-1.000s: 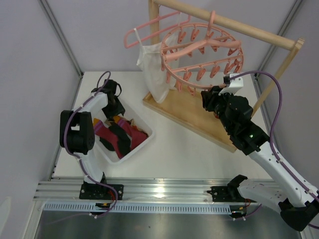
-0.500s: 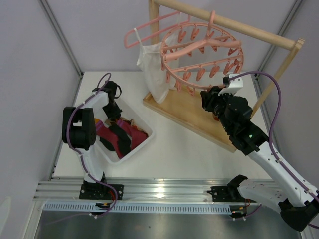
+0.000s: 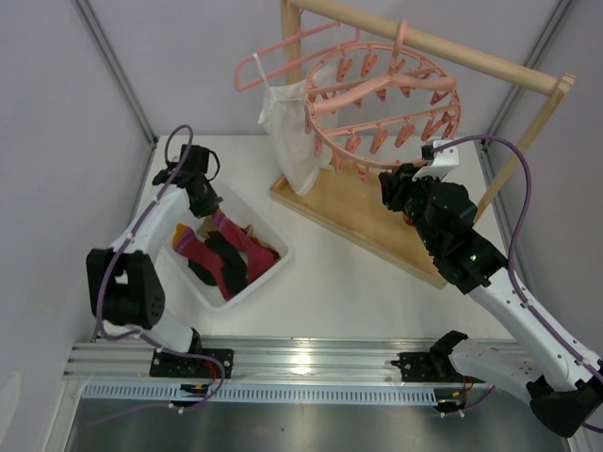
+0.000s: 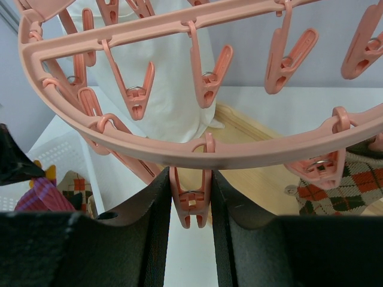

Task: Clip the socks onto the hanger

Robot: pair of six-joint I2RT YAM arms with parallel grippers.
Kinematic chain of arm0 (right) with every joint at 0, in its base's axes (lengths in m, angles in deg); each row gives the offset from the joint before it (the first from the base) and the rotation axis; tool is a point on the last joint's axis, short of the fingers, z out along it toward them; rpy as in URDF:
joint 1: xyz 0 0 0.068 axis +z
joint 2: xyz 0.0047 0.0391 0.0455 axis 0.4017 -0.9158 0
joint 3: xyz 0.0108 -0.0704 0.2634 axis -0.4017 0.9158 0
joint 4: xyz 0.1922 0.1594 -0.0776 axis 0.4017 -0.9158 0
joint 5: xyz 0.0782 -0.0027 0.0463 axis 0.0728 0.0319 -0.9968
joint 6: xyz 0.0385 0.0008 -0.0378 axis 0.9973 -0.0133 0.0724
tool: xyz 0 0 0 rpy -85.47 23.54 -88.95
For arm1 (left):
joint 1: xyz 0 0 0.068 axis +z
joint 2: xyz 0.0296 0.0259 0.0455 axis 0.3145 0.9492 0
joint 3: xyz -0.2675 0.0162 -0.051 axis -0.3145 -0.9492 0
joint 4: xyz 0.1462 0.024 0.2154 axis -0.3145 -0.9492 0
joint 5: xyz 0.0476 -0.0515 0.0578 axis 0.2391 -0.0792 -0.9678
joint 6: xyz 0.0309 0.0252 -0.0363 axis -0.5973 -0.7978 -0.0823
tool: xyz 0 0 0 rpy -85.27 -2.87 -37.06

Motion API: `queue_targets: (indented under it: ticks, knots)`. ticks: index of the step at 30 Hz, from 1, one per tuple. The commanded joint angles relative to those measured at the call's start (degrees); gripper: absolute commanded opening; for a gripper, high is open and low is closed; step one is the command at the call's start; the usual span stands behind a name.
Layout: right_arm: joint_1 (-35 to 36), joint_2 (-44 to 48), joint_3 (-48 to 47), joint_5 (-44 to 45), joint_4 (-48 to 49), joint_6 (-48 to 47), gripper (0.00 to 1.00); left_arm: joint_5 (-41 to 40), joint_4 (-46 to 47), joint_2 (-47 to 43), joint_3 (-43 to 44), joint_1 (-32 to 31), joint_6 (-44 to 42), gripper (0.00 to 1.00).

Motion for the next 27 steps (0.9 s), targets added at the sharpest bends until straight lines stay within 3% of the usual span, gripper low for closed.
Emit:
queue_targets:
  ticks: [1, 8, 10, 14, 23, 27]
  knots:
    - [0.21, 0.69, -0.14, -0.26, -0.87, 0.43, 0.00, -1.70, 3.28, -10.16, -1.89, -3.26, -0.81, 0.01]
    - [0.21, 1.39, -1.37, -1.31, -1.93, 1.74, 0.00, -1.45, 14.17, -26.77, -6.03, -14.41, -13.72, 0.01]
    - [0.21, 1.48, -1.90, -1.40, -2.28, 2.36, 0.00, 1.70, 20.75, -30.37, -7.95, -17.32, -18.91, 0.01]
    - [0.21, 1.30, -2.69, -1.31, -2.89, 2.97, 0.00, 6.81, 36.81, -39.59, -14.10, -29.16, -29.10, 0.01]
    - [0.29, 0.86, -4.62, -1.66, -4.48, 3.85, 0.00, 10.69, 54.69, -38.48, -13.51, -47.02, -43.53, 0.01]
    - [0.29, 0.95, -5.32, -2.19, -5.00, 4.29, 0.00, 13.66, 58.65, -34.09, -11.92, -49.76, -46.95, 0.01]
